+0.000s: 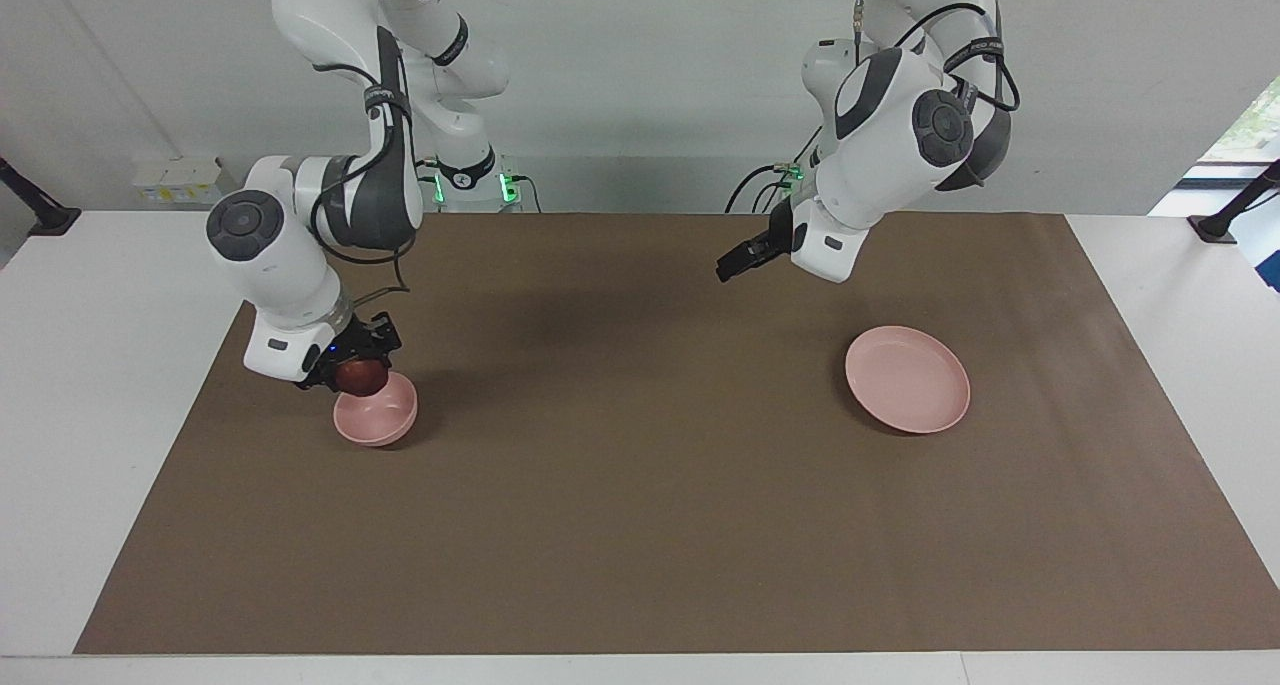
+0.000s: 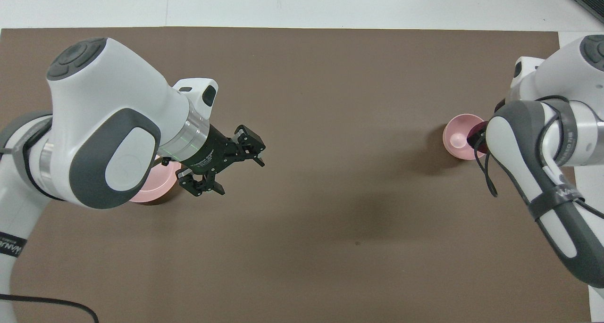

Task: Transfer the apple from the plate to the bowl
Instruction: 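Lower the apple into the pink bowl with the right gripper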

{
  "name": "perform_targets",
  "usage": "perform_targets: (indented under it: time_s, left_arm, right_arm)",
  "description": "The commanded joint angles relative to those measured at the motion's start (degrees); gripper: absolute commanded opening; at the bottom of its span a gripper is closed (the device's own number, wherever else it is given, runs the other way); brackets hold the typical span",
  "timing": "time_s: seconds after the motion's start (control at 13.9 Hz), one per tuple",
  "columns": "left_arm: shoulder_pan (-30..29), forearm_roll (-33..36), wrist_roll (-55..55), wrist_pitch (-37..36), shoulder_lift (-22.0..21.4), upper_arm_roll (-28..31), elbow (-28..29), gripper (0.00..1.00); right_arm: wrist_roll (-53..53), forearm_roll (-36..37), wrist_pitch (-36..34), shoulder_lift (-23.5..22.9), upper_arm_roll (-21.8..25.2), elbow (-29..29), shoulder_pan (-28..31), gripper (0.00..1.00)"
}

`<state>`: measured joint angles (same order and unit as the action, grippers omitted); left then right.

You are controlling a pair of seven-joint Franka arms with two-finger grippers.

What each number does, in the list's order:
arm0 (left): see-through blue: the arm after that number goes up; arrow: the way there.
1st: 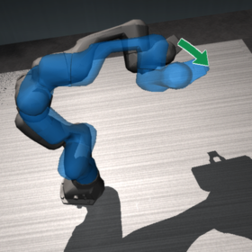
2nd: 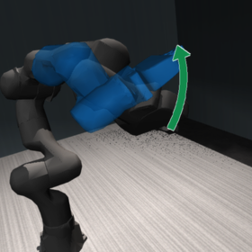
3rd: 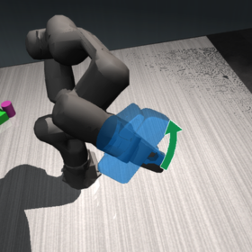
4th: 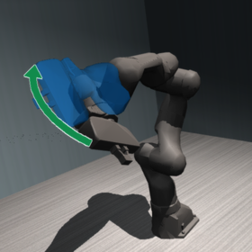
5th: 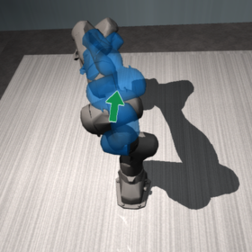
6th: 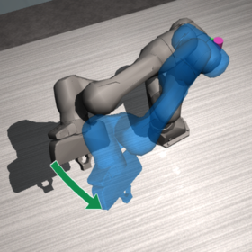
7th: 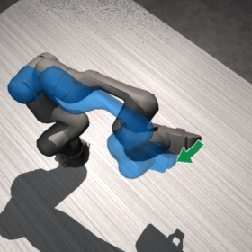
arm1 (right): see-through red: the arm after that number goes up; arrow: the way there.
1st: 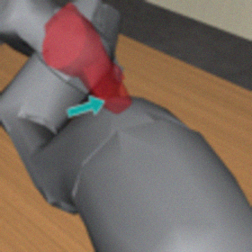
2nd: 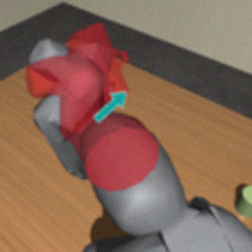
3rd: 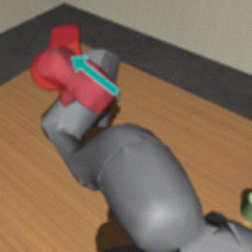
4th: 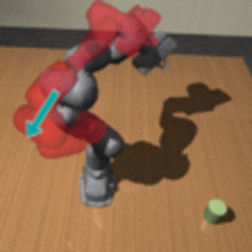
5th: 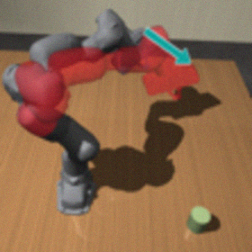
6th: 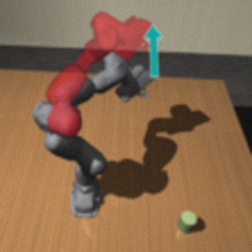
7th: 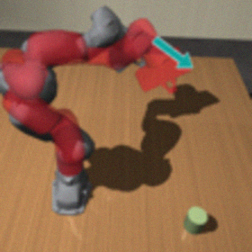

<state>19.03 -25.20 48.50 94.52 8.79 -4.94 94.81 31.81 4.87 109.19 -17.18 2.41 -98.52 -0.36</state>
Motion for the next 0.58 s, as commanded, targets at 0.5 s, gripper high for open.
perform_targets:
  time_s: [0.5]
  left_arm:
    - [-1.45,9.55,-12.26,-0.56,-2.98,0.37,-0.25,1.00]
  right_arm:
    - [2.21,1.20,3.58,-3.38,-0.56,0.17,0.36,0.00]
